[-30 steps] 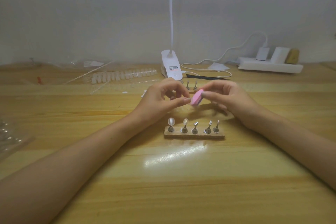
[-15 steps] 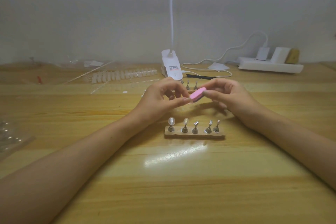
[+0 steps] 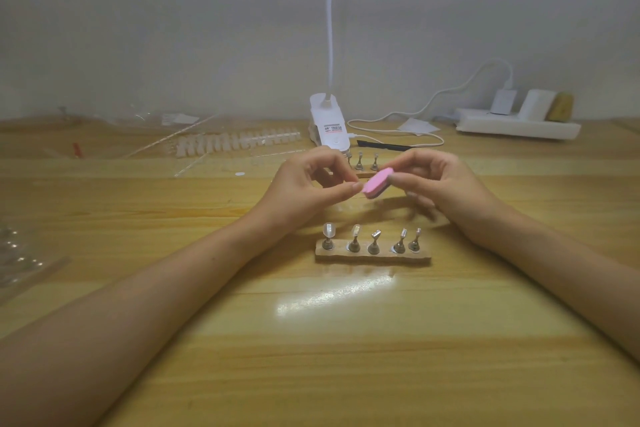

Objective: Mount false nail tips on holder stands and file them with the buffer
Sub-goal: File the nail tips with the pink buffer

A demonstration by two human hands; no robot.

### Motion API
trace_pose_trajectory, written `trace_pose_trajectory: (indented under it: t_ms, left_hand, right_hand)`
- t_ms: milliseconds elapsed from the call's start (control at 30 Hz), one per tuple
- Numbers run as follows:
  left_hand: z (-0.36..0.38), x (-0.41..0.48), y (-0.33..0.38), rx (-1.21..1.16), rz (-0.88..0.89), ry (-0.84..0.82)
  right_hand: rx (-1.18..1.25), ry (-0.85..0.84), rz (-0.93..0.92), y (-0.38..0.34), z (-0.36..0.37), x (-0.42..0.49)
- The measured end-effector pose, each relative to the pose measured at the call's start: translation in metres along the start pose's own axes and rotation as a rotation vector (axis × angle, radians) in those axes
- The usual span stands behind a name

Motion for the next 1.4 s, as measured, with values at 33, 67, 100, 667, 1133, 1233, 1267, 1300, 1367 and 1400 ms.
trace_pose_trajectory:
  t_ms: [33, 67, 100, 667, 1133, 1233, 1267, 1300, 1367, 1400]
  left_hand:
    - [0.0, 0.001, -0.001, -0.001, -0.004, 0.006]
    - [-0.001, 0.001, -0.001, 0.004, -0.005, 0.006]
    - [0.0, 0.001, -0.001, 0.013, -0.003, 0.0]
    - [0.007, -0.001, 0.005, 0.037, 0.076, -0.089]
    - [0.002, 0.001, 0.008, 0.019, 0.163, -0.027]
    - [0.004, 0.0, 0.008, 0.031, 0.171, -0.048]
    - [0.005, -0.001, 0.008, 0.034, 0.173, -0.052]
    - [0.005, -0.001, 0.008, 0.031, 0.174, -0.048]
    - [0.002, 0.0, 0.007, 0.009, 0.165, -0.015]
    - [0.001, 0.001, 0.007, 0.006, 0.16, 0.002]
  right_hand:
    - [0.001, 0.006, 0.002, 0.0, -0.001, 0.0]
    - [-0.001, -0.031, 0.011, -0.001, 0.002, 0.0]
    - [0.0, -0.083, 0.013, 0.0, 0.006, -0.001]
    - [0.007, 0.04, -0.014, -0.003, -0.002, -0.001]
    - [0.229, -0.005, 0.113, -0.003, 0.013, 0.001]
    - [0.229, -0.011, 0.135, -0.003, 0.011, 0.003]
    - [0.231, -0.025, 0.15, -0.003, 0.011, 0.004]
    - [0.239, -0.033, 0.16, -0.003, 0.011, 0.004]
    - [0.235, -0.068, 0.158, -0.004, 0.013, 0.003]
    - [0.214, -0.104, 0.15, -0.004, 0.016, 0.002]
Point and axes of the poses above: each hand's wrist, its own x-axis towards the middle knuckle, its own z-axis out of the palm, y = z × x, the point moved 5 cm from there along x, towards the middle knuckle, and after that the axes turned 11 degrees about -z, right-handed, at the moved point
